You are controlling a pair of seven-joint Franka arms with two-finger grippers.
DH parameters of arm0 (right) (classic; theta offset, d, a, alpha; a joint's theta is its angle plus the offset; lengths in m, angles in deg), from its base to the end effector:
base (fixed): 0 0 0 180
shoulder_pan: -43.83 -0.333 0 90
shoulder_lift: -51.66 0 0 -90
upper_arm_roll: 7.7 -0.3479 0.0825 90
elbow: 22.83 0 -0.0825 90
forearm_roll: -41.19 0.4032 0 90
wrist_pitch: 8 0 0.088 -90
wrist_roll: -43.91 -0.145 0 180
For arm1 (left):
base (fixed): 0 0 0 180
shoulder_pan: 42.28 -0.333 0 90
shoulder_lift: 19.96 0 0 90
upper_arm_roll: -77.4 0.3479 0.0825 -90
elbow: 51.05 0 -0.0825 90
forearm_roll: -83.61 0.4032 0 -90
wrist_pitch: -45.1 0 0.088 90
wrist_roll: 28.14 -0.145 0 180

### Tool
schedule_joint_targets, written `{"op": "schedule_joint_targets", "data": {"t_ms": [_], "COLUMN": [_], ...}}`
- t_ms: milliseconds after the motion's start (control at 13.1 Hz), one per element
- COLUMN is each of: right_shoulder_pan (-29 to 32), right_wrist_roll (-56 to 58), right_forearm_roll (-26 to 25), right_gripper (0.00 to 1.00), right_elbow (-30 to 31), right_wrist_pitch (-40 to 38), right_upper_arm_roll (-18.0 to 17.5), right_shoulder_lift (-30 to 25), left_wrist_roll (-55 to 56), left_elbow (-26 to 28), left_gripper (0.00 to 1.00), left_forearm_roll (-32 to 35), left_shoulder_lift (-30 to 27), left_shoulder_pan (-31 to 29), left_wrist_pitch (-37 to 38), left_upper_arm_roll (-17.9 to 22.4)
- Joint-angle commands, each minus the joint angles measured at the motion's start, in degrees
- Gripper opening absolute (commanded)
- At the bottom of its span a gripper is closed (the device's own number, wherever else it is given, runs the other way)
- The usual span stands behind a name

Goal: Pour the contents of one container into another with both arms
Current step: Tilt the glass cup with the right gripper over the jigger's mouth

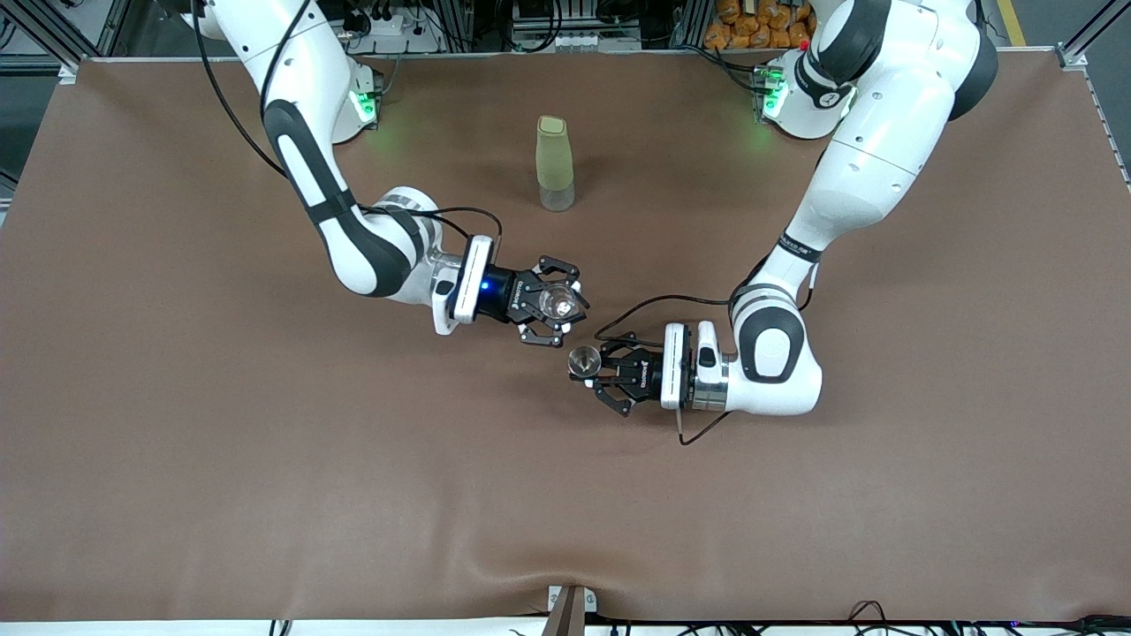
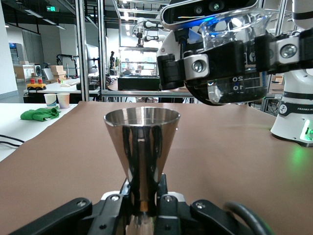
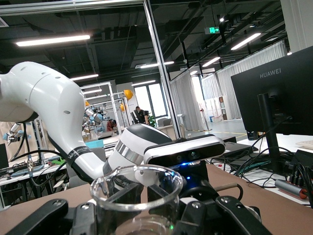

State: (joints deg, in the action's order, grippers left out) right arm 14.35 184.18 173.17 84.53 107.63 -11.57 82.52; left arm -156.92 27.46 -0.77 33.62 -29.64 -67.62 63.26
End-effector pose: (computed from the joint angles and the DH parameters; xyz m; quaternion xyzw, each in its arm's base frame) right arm 0.5672 0.4497 0.2821 -0.5693 -0.3526 -0.5419 0.5079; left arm 0.6823 -0.4013 0.1990 0.5047 -0.5597 0.4250 0.5014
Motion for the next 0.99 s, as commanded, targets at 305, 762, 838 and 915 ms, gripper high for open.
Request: {"op": "schedule_joint_targets", "data": {"t_ms": [305, 762, 838, 915], "right_shoulder_pan": [0.7, 1.3, 1.5, 1.8], "right_wrist_roll": [1.1, 0.8, 0.7, 0.5], "right_forearm_roll": [1.7, 1.6, 1.6, 1.6], "right_gripper": [0.0, 0.0, 0.0, 0.0], "right_elbow": [-1.8, -1.4, -1.4, -1.4], "right_wrist_pitch": [1.7, 1.7, 1.7, 1.6], "right_upper_arm_roll": [-1.4, -1.4, -1.4, -1.4], "right_shoulder_lift": [0.5, 0.2, 0.2, 0.1], "left_wrist_roll": [-1.4, -3.0, -3.8, -4.0], "left_elbow": [0.9, 1.1, 1.4, 1.9], "left_gripper": [0.0, 0.0, 0.0, 0.0], "left_forearm_roll": [-2.9, -2.9, -2.9, -2.9], "left_shoulder_lift": [-0.5, -0.7, -0.7, -0.8], "left_shoulder_pan": [1.0, 0.8, 0.8, 0.7], "left_wrist_pitch": [-1.0, -0.9, -0.9, -0.9], "left_upper_arm_roll": [0.2, 0.2, 0.2, 0.2]}}
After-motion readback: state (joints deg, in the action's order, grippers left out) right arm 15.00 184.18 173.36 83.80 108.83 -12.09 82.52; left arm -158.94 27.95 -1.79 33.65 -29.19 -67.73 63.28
